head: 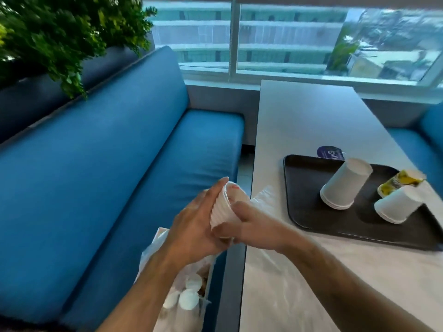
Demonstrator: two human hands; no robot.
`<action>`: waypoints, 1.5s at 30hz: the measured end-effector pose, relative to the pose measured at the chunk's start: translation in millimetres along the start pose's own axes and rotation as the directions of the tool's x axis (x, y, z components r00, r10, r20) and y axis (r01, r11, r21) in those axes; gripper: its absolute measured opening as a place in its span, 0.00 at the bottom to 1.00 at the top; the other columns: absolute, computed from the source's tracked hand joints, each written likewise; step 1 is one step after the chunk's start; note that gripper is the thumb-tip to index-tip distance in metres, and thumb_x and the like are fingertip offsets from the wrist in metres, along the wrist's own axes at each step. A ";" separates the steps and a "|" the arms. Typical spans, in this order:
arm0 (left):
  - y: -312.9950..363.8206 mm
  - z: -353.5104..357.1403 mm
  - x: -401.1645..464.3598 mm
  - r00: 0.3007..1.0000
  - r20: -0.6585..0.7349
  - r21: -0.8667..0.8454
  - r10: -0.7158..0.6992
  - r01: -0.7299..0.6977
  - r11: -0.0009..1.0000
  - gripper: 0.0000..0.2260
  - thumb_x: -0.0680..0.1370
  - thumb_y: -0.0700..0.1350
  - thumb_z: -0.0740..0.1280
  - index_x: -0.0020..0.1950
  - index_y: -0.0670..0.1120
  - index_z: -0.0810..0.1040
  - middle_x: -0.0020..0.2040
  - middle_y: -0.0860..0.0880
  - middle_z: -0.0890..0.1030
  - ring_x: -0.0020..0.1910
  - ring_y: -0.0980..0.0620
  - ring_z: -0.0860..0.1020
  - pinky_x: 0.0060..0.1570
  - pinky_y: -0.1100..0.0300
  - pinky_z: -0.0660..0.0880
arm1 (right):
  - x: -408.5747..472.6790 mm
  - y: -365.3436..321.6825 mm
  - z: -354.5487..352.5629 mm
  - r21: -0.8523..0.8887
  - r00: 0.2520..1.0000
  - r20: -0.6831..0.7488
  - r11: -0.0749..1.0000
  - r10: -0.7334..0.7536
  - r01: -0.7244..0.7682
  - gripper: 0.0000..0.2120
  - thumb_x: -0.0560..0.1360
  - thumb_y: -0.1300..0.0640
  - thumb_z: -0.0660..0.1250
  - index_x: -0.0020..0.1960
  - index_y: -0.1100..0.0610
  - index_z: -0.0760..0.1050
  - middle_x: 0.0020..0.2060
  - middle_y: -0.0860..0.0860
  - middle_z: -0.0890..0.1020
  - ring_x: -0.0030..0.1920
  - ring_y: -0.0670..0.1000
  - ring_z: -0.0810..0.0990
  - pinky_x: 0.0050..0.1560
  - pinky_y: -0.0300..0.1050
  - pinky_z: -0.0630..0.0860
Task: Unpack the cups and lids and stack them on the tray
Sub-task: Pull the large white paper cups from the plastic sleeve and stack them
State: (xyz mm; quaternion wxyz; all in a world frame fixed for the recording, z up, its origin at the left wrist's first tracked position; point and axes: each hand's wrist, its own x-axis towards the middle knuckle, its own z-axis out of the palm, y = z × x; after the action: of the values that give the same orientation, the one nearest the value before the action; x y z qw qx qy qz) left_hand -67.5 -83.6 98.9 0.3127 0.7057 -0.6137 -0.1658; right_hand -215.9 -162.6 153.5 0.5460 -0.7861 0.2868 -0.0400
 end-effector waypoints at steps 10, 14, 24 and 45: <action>87.8 28.6 -5.2 0.992 -0.108 -0.051 0.063 -0.069 0.996 0.52 0.61 0.51 0.82 0.73 0.75 0.52 0.66 0.63 0.73 0.60 0.58 0.75 0.59 0.54 0.77 | -52.0 29.3 -96.9 -0.262 0.897 -0.427 0.965 -0.118 0.002 0.19 0.69 0.47 0.78 0.54 0.47 0.72 0.45 0.46 0.76 0.40 0.45 0.76 0.41 0.42 0.74; 118.7 44.1 -6.5 0.988 -0.110 -0.026 0.113 -0.116 0.993 0.53 0.61 0.50 0.82 0.73 0.76 0.51 0.67 0.68 0.70 0.62 0.64 0.73 0.61 0.61 0.74 | -46.3 29.2 -90.7 -0.565 0.898 -0.367 0.825 -0.243 -0.009 0.11 0.76 0.50 0.66 0.58 0.47 0.69 0.53 0.47 0.76 0.49 0.53 0.78 0.47 0.50 0.75; 153.1 56.9 -14.2 0.983 -0.182 -0.041 -0.003 -0.004 0.999 0.51 0.60 0.48 0.82 0.74 0.71 0.57 0.64 0.64 0.74 0.59 0.60 0.76 0.57 0.52 0.78 | -66.6 38.0 -127.9 -0.591 0.790 -0.406 0.792 -0.459 0.157 0.09 0.70 0.49 0.73 0.47 0.44 0.74 0.37 0.43 0.79 0.37 0.49 0.78 0.41 0.46 0.76; 155.0 51.5 -29.8 0.972 -0.228 0.268 -0.057 0.119 0.956 0.52 0.63 0.55 0.80 0.78 0.65 0.49 0.67 0.56 0.70 0.62 0.51 0.73 0.57 0.46 0.76 | -94.4 28.5 -135.4 -0.732 0.926 0.131 0.595 -0.355 0.332 0.11 0.79 0.54 0.67 0.60 0.49 0.82 0.54 0.43 0.84 0.45 0.42 0.75 0.49 0.29 0.67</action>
State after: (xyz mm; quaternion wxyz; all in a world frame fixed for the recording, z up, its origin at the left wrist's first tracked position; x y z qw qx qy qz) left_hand -223.2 -74.9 155.7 0.2673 0.7836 -0.5606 -0.0129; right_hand -357.0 -235.9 206.2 0.1561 -0.9787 0.1289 -0.0353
